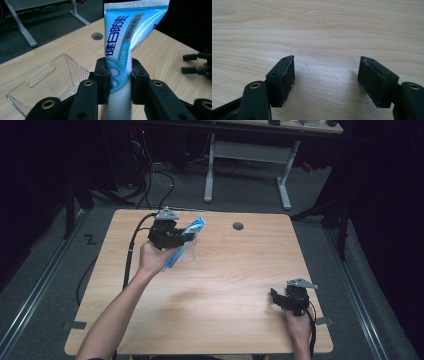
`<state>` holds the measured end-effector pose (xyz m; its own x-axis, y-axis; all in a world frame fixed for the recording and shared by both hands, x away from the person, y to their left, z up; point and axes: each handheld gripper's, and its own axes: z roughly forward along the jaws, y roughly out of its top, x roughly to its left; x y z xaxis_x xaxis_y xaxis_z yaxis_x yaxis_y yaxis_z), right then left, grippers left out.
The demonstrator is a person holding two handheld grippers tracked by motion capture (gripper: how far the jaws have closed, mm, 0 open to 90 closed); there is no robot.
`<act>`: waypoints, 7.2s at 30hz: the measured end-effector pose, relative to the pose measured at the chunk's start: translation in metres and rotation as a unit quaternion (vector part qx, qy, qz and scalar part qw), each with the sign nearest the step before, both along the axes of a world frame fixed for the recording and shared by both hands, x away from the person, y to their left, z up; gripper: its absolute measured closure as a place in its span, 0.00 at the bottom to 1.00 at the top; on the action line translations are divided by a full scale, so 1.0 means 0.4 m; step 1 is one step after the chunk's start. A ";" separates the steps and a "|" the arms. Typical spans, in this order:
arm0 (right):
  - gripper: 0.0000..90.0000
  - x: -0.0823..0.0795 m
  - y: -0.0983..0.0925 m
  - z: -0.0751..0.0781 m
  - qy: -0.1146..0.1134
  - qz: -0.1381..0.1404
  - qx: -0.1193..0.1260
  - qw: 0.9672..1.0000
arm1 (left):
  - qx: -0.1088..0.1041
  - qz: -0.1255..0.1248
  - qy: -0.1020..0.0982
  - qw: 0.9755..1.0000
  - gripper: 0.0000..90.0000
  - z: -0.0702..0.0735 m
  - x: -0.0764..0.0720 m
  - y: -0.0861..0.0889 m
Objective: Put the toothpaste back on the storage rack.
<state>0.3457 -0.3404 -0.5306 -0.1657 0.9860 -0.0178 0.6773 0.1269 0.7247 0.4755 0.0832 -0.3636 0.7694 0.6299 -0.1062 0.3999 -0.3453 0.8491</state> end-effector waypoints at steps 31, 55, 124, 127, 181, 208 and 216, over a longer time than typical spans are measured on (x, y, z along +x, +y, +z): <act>0.33 0.000 0.000 0.000 0.000 0.000 0.000 1.000 | -0.045 0.050 -0.039 0.997 0.80 0.023 0.122 -0.004; 0.33 0.000 0.000 0.000 0.000 0.000 0.000 1.000 | -0.056 0.082 -0.052 0.994 0.80 -0.027 0.196 -0.022; 0.33 0.000 0.000 0.000 0.000 0.000 0.000 1.000 | 0.049 0.081 0.009 0.995 0.79 -0.139 0.235 -0.034; 0.33 0.000 0.000 0.000 0.000 0.000 0.000 1.000 | 0.051 0.081 0.011 0.995 0.79 -0.141 0.235 -0.035; 0.33 -0.001 0.000 0.000 0.000 0.000 0.000 1.000 | 0.050 0.086 0.040 0.994 0.60 -0.165 0.235 -0.023; 0.33 -0.001 0.000 0.000 0.000 0.000 0.000 1.000 | 0.014 0.080 0.024 0.996 0.45 -0.118 0.194 0.025; 0.33 -0.001 0.000 0.000 0.000 0.000 0.000 1.000 | 0.018 0.078 0.012 0.997 0.45 -0.097 0.173 0.033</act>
<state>0.3455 -0.3403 -0.5307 -0.1653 0.9861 -0.0179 0.6770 0.1266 0.7250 0.5448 0.0964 -0.4026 0.6594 0.7453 -0.0986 0.4709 -0.3072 0.8270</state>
